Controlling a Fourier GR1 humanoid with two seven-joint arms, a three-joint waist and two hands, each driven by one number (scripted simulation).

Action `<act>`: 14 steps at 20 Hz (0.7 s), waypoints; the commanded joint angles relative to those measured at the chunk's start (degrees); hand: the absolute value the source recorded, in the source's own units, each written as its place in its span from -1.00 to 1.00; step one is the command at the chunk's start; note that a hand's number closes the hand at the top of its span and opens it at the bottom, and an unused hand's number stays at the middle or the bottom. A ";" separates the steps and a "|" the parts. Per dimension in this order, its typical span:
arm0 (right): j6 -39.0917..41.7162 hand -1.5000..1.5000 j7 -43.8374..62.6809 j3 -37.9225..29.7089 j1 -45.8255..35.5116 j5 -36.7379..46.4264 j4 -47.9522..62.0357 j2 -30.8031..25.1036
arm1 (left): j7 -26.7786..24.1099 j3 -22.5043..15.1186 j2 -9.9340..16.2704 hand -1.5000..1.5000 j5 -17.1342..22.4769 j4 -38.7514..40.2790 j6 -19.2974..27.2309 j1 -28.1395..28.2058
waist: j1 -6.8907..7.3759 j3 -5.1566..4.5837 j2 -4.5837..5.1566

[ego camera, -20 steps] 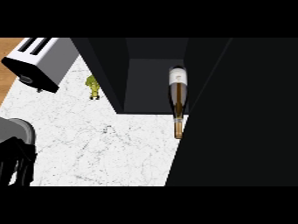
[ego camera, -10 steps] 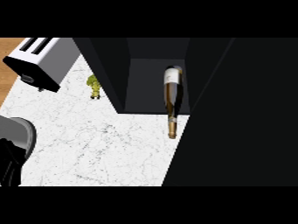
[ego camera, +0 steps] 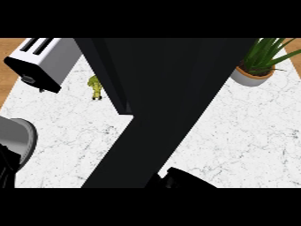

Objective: Pick up the wine, place it into the cabinet and close the cabinet

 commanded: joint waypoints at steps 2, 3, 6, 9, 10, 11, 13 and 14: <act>-10.75 1.00 -3.43 0.41 -14.87 -4.26 11.09 0.82 | 0.60 2.56 0.12 1.00 1.74 0.47 -3.41 0.07 | 0.08 0.01 0.03; -12.36 1.00 -3.93 2.46 -13.92 -3.45 11.05 0.83 | 3.60 1.88 -1.37 1.00 0.84 -0.43 -0.47 -1.32 | -0.40 0.04 -0.01; -14.28 1.00 -8.29 -1.85 -23.17 -9.07 21.68 0.84 | 1.48 2.58 -1.40 1.00 0.99 1.63 -3.45 -0.49 | 0.33 0.01 0.14; -14.05 1.00 -13.05 -2.50 -24.84 -11.37 27.93 0.85 | 1.99 3.44 -1.76 1.00 -0.58 -0.13 -3.57 -0.03 | 0.26 0.04 0.13; -13.94 1.00 -16.28 -2.66 -26.23 -12.09 31.85 0.85 | 4.28 3.62 -1.82 1.00 1.06 -1.73 -2.33 -0.41 | 0.53 0.05 0.20; -12.68 1.00 -15.78 -4.13 -24.23 -11.33 30.47 0.85 | 2.76 2.35 -3.80 1.00 -2.32 -2.68 -1.80 2.22 | 0.04 0.06 0.07; -13.07 1.00 -17.48 -6.60 -29.74 -15.79 36.49 0.85 | 3.31 3.84 -3.36 1.00 -0.95 0.10 -2.77 -1.80 | 0.16 0.04 0.19; -11.90 1.00 -14.64 -7.55 -27.80 -13.94 34.58 0.85 | 2.82 7.15 -1.51 1.00 1.49 -0.69 -6.57 2.03 | -0.09 0.05 0.02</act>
